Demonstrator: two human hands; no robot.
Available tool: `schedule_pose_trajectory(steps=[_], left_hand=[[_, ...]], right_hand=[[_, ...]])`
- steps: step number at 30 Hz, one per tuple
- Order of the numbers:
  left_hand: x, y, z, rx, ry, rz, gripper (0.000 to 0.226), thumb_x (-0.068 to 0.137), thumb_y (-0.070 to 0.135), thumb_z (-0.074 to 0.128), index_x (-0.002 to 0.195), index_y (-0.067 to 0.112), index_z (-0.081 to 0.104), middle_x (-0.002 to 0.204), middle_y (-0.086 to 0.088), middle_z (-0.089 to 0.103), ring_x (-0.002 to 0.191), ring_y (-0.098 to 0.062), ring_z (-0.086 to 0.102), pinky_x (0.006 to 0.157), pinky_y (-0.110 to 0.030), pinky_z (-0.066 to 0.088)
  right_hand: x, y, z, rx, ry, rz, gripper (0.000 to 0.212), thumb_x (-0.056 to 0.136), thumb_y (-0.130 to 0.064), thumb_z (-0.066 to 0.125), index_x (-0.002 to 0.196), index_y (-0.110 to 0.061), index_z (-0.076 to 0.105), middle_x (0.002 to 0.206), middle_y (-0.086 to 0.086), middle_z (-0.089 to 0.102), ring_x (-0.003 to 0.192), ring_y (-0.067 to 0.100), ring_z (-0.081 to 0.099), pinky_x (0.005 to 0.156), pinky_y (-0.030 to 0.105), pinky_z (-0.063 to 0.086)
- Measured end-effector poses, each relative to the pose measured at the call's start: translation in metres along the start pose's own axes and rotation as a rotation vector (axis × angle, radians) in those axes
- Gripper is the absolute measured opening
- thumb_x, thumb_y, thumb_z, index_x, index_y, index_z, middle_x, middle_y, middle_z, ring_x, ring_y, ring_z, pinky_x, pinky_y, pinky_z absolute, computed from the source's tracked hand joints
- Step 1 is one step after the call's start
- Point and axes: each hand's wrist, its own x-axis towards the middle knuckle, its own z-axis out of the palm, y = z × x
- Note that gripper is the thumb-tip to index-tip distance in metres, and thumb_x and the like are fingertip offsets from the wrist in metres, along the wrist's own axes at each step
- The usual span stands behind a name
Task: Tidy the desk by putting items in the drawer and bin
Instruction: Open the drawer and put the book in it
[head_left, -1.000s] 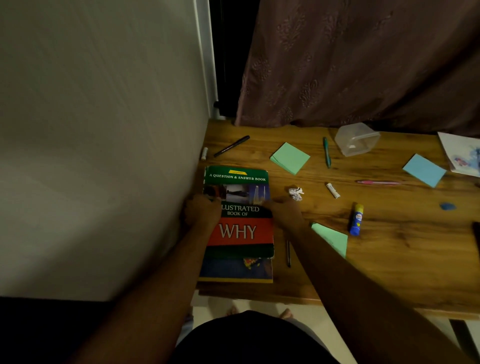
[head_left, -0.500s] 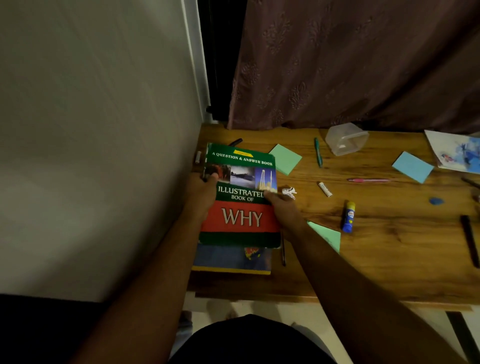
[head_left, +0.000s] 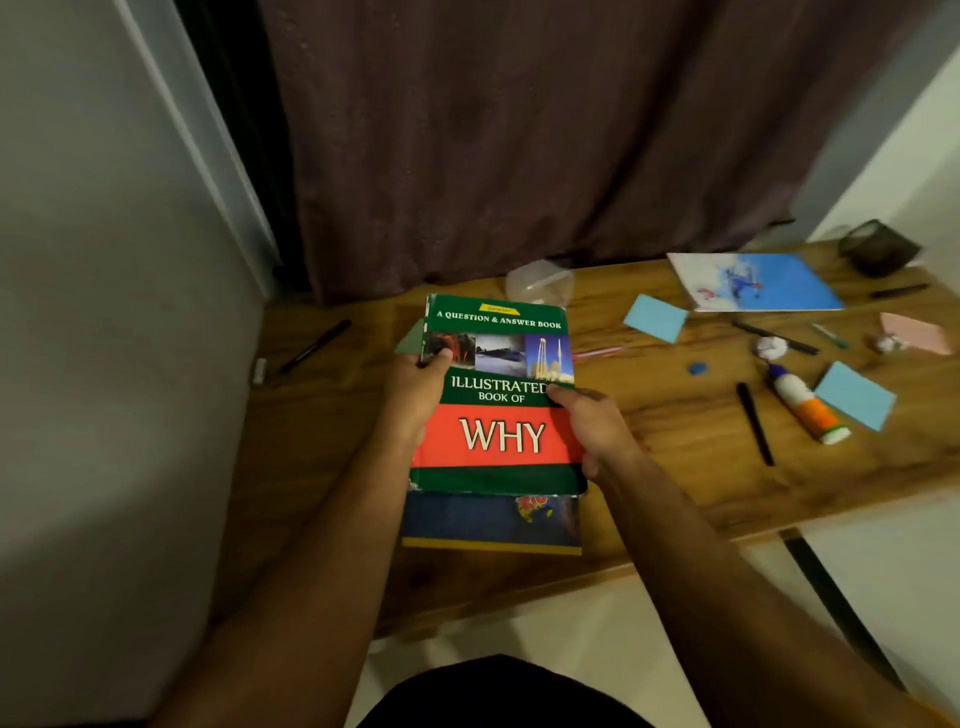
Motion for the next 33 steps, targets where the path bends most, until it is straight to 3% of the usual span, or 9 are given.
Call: schedule_pose_trajectory(steps=[4, 7, 9, 16, 20, 26, 29, 31, 33], left_hand=[[-0.015, 0.005, 0.072, 0.039, -0.138, -0.002, 0.022, 0.093, 0.033, 0.059, 0.098, 0.011, 0.060, 0.093, -0.011, 0.070, 0.086, -0.029, 0.069, 0.084, -0.048, 0.056], [-0.033, 0.008, 0.128, 0.036, -0.250, -0.026, 0.023, 0.096, 0.031, 0.056, 0.103, 0.009, 0.058, 0.082, -0.007, 0.067, 0.068, -0.021, 0.066, 0.060, -0.033, 0.054], [-0.047, 0.008, 0.166, 0.064, -0.309, -0.035, 0.023, 0.096, 0.031, 0.055, 0.104, 0.009, 0.057, 0.080, -0.005, 0.066, 0.063, -0.019, 0.065, 0.055, -0.029, 0.051], [-0.090, -0.004, 0.296, 0.131, -0.474, -0.021, 0.027, 0.096, 0.033, 0.054, 0.109, 0.009, 0.055, 0.080, -0.005, 0.066, 0.064, -0.019, 0.065, 0.056, -0.030, 0.052], [-0.105, 0.002, 0.343, 0.198, -0.538, 0.003, 0.017, 0.097, 0.030, 0.053, 0.094, 0.013, 0.054, 0.077, -0.005, 0.065, 0.063, -0.019, 0.064, 0.057, -0.029, 0.052], [-0.083, 0.017, 0.388, 0.335, -0.555, 0.073, 0.023, 0.096, 0.028, 0.055, 0.103, 0.007, 0.056, 0.089, -0.012, 0.068, 0.069, -0.021, 0.066, 0.058, -0.029, 0.052], [-0.058, 0.032, 0.407, 0.410, -0.552, 0.148, 0.013, 0.095, 0.022, 0.057, 0.091, 0.011, 0.059, 0.087, -0.011, 0.067, 0.071, -0.021, 0.066, 0.065, -0.033, 0.054], [-0.036, 0.047, 0.423, 0.472, -0.543, 0.210, 0.013, 0.094, 0.018, 0.058, 0.082, 0.014, 0.060, 0.087, -0.010, 0.068, 0.077, -0.023, 0.065, 0.074, -0.036, 0.053], [-0.016, 0.064, 0.438, 0.497, -0.568, 0.243, 0.014, 0.094, 0.014, 0.058, 0.081, 0.014, 0.061, 0.085, -0.009, 0.067, 0.078, -0.022, 0.064, 0.074, -0.033, 0.051]], right_hand=[[-0.007, -0.006, -0.074, 0.039, 0.093, 0.000, 0.017, 0.090, -0.018, 0.064, 0.100, -0.005, 0.062, 0.069, 0.011, 0.072, 0.055, 0.023, 0.067, 0.055, 0.031, 0.056], [-0.016, -0.008, -0.130, 0.082, 0.151, -0.001, 0.011, 0.091, -0.017, 0.061, 0.096, -0.007, 0.062, 0.076, 0.015, 0.070, 0.057, 0.025, 0.066, 0.055, 0.031, 0.056], [-0.025, -0.007, -0.168, 0.125, 0.214, -0.026, 0.006, 0.092, -0.014, 0.060, 0.092, -0.008, 0.061, 0.076, 0.015, 0.070, 0.057, 0.025, 0.065, 0.058, 0.032, 0.056], [-0.046, 0.011, -0.291, 0.226, 0.410, -0.030, 0.014, 0.089, -0.014, 0.063, 0.100, -0.005, 0.062, 0.081, 0.018, 0.071, 0.063, 0.029, 0.068, 0.066, 0.040, 0.058], [-0.047, 0.018, -0.331, 0.308, 0.466, 0.003, 0.024, 0.088, -0.016, 0.063, 0.108, -0.003, 0.063, 0.091, 0.023, 0.073, 0.071, 0.034, 0.070, 0.064, 0.039, 0.059], [-0.024, 0.011, -0.356, 0.421, 0.431, 0.009, 0.019, 0.091, -0.014, 0.059, 0.107, -0.005, 0.061, 0.088, 0.020, 0.073, 0.065, 0.028, 0.071, 0.056, 0.032, 0.056], [-0.001, -0.002, -0.361, 0.449, 0.386, 0.000, 0.017, 0.091, -0.013, 0.058, 0.106, -0.005, 0.060, 0.082, 0.017, 0.073, 0.065, 0.028, 0.071, 0.061, 0.035, 0.057], [0.019, -0.016, -0.366, 0.450, 0.363, -0.017, 0.019, 0.091, -0.012, 0.058, 0.109, -0.005, 0.059, 0.088, 0.020, 0.073, 0.071, 0.031, 0.071, 0.065, 0.038, 0.058], [0.037, -0.031, -0.368, 0.451, 0.327, -0.027, 0.022, 0.092, -0.012, 0.057, 0.113, -0.005, 0.058, 0.098, 0.023, 0.072, 0.079, 0.034, 0.070, 0.069, 0.040, 0.058]])
